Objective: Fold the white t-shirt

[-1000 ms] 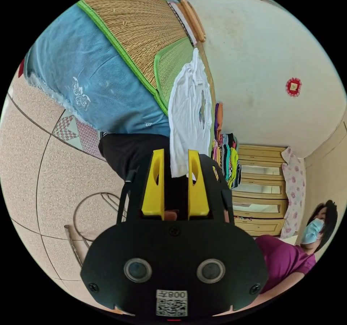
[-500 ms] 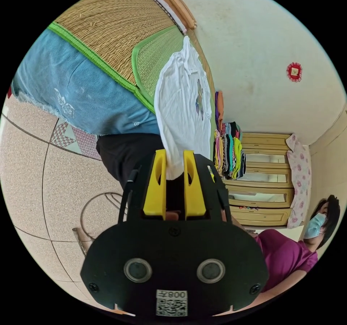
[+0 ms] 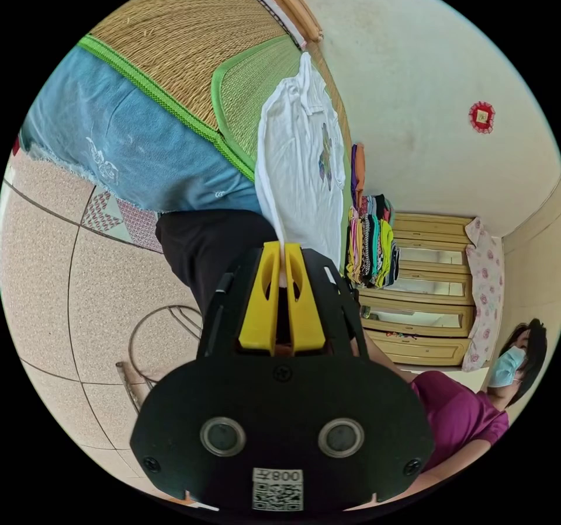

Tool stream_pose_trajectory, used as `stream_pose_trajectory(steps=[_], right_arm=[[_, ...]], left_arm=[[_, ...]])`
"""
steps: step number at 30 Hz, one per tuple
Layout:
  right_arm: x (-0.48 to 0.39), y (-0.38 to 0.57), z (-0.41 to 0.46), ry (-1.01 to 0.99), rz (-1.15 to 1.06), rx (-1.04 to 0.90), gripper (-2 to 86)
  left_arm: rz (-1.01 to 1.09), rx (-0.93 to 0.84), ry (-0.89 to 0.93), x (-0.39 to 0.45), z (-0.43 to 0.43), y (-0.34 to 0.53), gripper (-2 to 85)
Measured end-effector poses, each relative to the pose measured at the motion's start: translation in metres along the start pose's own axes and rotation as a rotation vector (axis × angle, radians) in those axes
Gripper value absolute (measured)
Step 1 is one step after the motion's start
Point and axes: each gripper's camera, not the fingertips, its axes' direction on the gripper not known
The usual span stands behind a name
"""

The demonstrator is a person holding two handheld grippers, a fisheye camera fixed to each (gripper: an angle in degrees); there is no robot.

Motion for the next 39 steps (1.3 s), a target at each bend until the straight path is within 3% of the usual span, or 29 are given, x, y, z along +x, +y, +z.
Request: stream_pose_trajectory(steps=[11,23,39], right_arm=[[-0.017,0.016,-0.009,-0.049,-0.089,-0.029,1.4],[-0.077,0.059,-0.039,-0.099,-0.281,-0.084,0.6],[-0.094,0.157,-0.06,-0.122,-0.342,-0.149,0.6]], left_arm=[[-0.007,0.029,0.085,0.001,-0.024,0.03,0.8],[0.043,0.095,0.232,0.011,-0.088,0.075,0.7],[0.107,0.107,0.326,0.021,-0.166,0.149,0.7]])
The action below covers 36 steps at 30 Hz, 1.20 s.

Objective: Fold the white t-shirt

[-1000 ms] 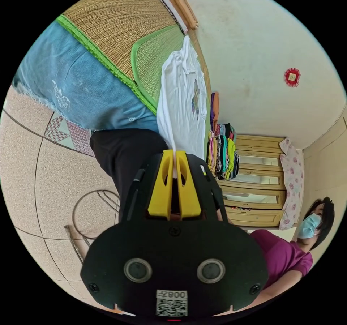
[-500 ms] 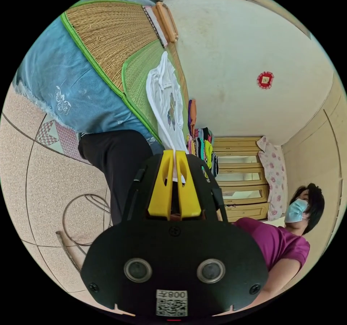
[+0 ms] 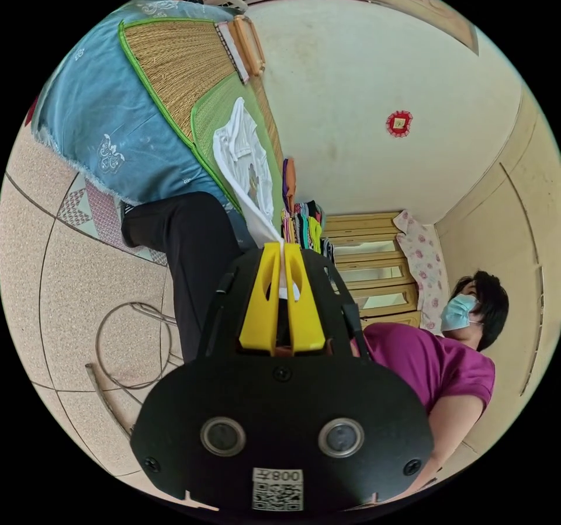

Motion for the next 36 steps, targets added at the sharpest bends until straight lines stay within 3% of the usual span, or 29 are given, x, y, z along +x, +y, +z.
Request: stream_pose_trajectory(steps=[20,36], right_arm=[[-0.026,0.044,-0.011,-0.016,-0.068,0.028,0.5],[-0.04,-0.036,-0.015,0.001,-0.177,0.1,0.5]], left_arm=[[0.073,0.003,0.093,0.022,-0.027,0.001,0.7],[0.178,0.072,0.165,0.032,0.006,-0.124,0.7]])
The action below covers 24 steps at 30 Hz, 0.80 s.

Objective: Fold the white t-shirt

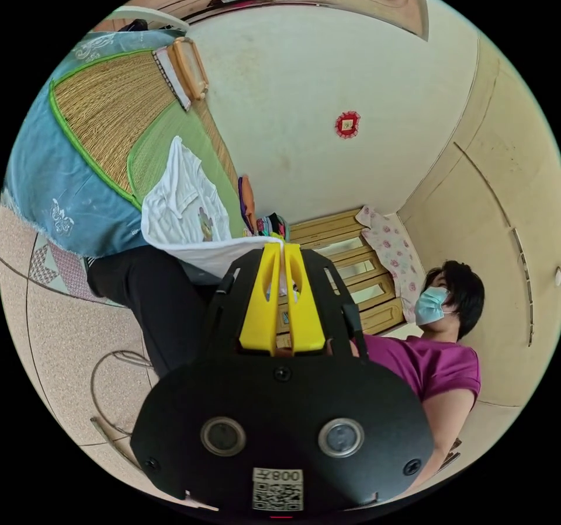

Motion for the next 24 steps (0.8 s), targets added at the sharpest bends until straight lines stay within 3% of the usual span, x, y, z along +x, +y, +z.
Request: stream_pose_trajectory(steps=[11,24], right_arm=[[0.038,-0.133,0.024,0.025,0.003,0.025,0.5],[0.131,-0.275,0.059,0.048,0.115,0.006,0.5]], left_arm=[[0.052,0.019,-0.017,-0.038,0.072,-0.145,0.7],[-0.039,0.037,-0.103,-0.147,0.167,-0.305,0.7]])
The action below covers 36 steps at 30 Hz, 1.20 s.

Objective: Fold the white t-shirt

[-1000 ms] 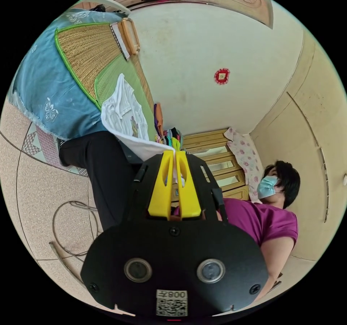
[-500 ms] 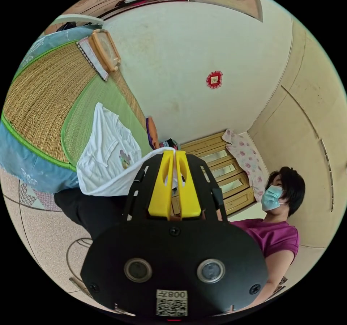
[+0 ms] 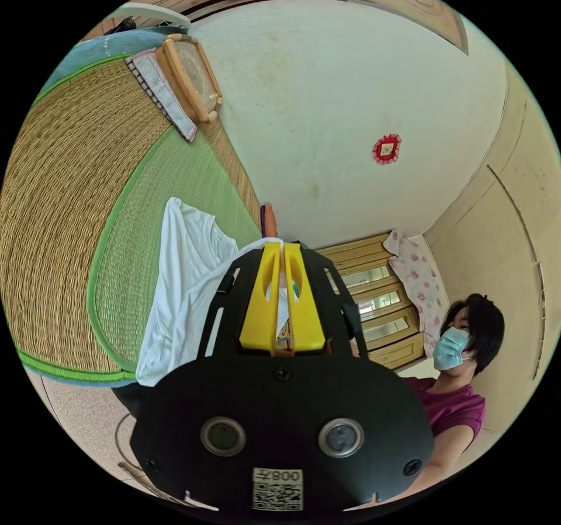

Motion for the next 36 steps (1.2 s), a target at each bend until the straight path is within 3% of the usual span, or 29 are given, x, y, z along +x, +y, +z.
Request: stream_pose_trajectory(steps=[17,25,36], right_arm=[[0.127,-0.163,0.072,0.033,0.186,-0.098,0.8],[0.172,-0.185,0.089,0.013,0.265,-0.103,1.5],[0.17,-0.183,0.08,-0.011,0.225,-0.032,3.4]], left_arm=[[-0.127,0.009,-0.134,-0.146,0.126,-0.151,0.9],[-0.216,0.005,-0.197,-0.211,0.174,-0.19,2.7],[-0.213,0.081,-0.139,-0.245,0.202,-0.21,5.4]])
